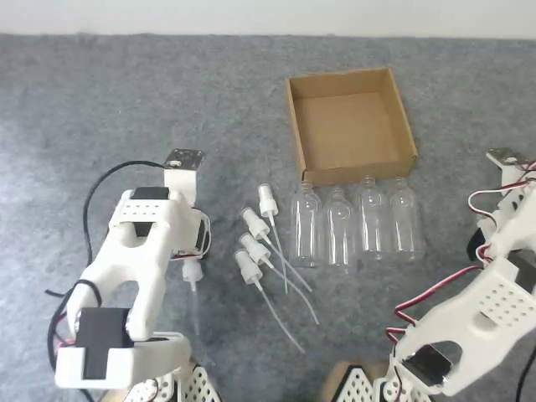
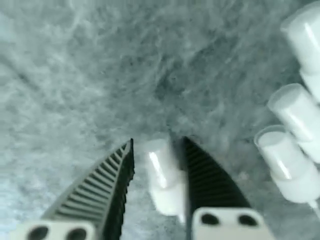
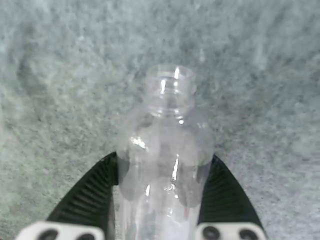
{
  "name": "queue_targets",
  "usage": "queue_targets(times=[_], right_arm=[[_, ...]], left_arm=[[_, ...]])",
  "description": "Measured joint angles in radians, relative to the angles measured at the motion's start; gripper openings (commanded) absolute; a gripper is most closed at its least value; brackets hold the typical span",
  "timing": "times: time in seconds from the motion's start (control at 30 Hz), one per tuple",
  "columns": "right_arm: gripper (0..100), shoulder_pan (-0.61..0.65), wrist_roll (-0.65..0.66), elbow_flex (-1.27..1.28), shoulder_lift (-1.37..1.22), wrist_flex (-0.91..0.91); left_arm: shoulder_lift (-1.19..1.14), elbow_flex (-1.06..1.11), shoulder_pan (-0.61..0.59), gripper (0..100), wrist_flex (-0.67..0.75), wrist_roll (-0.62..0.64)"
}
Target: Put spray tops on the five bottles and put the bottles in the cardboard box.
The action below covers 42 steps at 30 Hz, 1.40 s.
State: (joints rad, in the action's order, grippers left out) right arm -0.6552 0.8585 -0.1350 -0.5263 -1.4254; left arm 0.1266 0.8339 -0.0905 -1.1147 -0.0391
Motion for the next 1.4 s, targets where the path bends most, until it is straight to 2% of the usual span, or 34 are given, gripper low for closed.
queue_targets(times=[0.27,0.43,0.6,0.73,1.0,1.23,1.4], right_arm=[[5.3,0.000,0.000,0.000,0.000,0.000],[5.3,0.000,0.000,0.000,0.000,0.000],[5.3,0.000,0.000,0.000,0.000,0.000],[5.3,0.000,0.000,0.000,0.000,0.000],[5.3,0.000,0.000,0.000,0.000,0.005],[5.4,0.000,0.000,0.000,0.000,0.034],[10.7,0.000,0.003,0.000,0.000,0.034]], left_arm=[[0.000,0.000,-0.002,6,0.000,-0.058],[0.000,0.000,-0.002,10,0.000,-0.061],[0.006,0.068,-0.002,1,0.057,-0.069],[0.009,0.069,0.003,1,0.063,-0.133],[0.000,-0.141,0.000,1,0.063,-0.149],[-0.184,-0.358,0.104,1,0.063,-0.040],[-0.331,-0.445,0.152,1,0.063,0.044]])
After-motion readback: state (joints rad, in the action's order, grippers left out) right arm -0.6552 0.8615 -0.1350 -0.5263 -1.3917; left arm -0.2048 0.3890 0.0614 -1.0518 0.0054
